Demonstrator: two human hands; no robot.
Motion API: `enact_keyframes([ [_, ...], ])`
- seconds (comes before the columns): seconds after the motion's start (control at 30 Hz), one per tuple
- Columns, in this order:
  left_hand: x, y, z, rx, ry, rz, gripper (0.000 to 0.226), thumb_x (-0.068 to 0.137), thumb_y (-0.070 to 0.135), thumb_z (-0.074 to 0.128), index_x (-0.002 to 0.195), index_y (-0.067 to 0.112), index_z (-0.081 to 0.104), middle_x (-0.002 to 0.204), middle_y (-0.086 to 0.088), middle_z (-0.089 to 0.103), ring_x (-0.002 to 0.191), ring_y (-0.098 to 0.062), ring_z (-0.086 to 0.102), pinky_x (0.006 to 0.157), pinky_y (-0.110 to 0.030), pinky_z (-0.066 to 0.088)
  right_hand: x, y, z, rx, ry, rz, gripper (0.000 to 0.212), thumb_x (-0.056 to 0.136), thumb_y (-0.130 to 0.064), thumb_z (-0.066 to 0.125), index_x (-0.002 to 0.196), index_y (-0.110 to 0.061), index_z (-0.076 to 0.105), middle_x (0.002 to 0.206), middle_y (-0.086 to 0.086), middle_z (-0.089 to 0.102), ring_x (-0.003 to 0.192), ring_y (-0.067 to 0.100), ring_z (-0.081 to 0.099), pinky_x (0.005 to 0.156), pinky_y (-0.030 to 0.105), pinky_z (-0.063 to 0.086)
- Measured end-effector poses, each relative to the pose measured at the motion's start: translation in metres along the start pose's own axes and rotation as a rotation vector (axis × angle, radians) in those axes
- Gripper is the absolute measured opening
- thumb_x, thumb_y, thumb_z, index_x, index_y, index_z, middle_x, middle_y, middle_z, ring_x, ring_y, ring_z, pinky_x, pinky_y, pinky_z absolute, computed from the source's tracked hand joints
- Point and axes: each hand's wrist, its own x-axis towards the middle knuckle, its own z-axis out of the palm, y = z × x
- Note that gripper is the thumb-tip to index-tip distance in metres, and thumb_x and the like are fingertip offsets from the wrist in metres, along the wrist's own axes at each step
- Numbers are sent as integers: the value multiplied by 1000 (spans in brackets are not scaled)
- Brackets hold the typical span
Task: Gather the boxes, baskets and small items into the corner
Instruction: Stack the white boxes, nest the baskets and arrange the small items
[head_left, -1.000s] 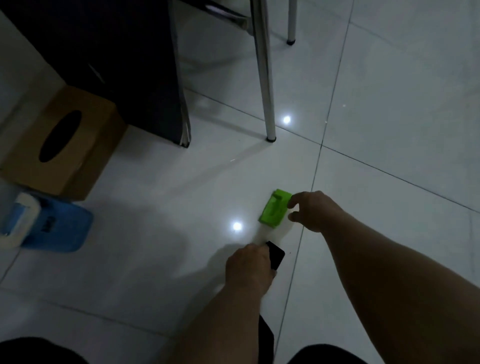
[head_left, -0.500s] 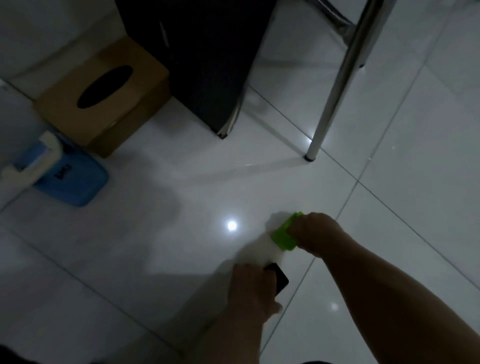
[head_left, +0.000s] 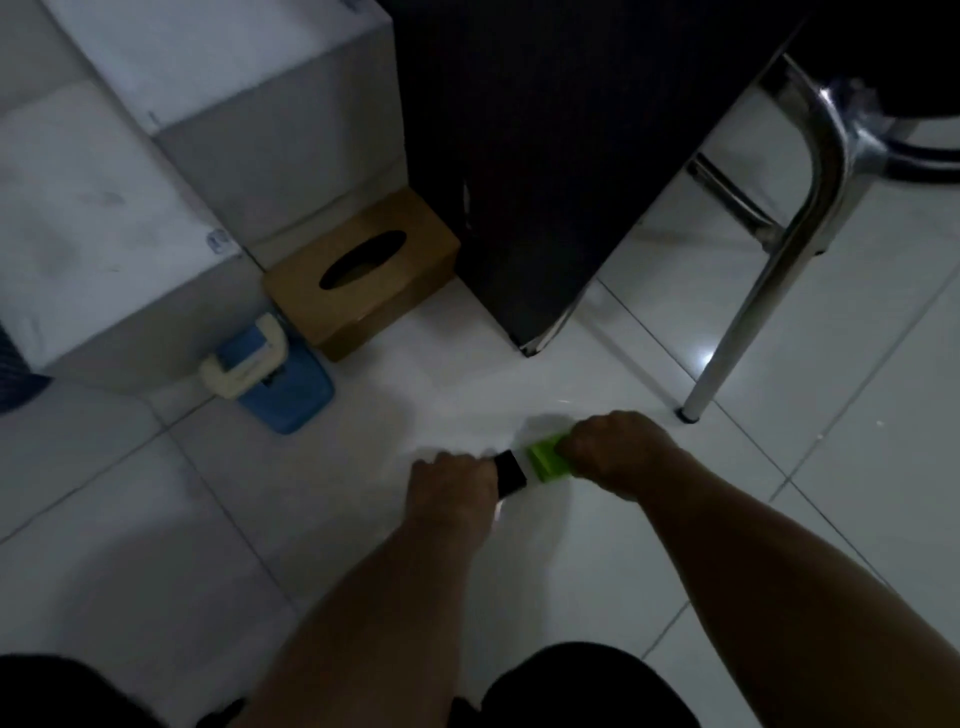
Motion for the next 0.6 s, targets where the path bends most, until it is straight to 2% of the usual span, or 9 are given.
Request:
enact_keyframes([
  [0.2,32,-75,-60,74,55,-180,45,93,23,56,136,20,45,123,-5,57,112,-26,52,86,-39,41,85,-12,-68,-37,157,-117,31,97,-31,54,124,-20,62,120,8,62,104,29,64,78,33,48],
  [0.33,52,-114,-68,60,91,-258,38,96,21,53,133,18,48,123,-6,56,114,-27,53,80,-37,39,144,-19,-98,-44,173,-80,31,96,-32,52,122,-20,62,121,10,60,104,32,62,74,31,45],
  [0.43,63,-127,-64,28,79,-281,40,97,20,53,136,18,46,131,-9,52,120,-28,51,89,-38,43,174,-21,-109,-31,127,-50,37,99,-37,46,130,-19,58,131,11,56,116,34,55,87,33,42],
  [0.5,70,-129,-60,5,76,-269,41,97,21,52,137,17,45,133,-10,51,124,-29,48,93,-40,43,190,-20,-108,-47,114,-52,35,98,-32,48,129,-20,58,133,12,55,119,34,54,91,35,42],
  [0.6,80,-126,-56,-20,111,-238,37,99,23,49,135,16,46,130,-9,53,123,-29,49,93,-40,46,198,-15,-105,26,114,5,29,96,-29,52,122,-22,63,124,10,60,111,32,58,84,33,44],
])
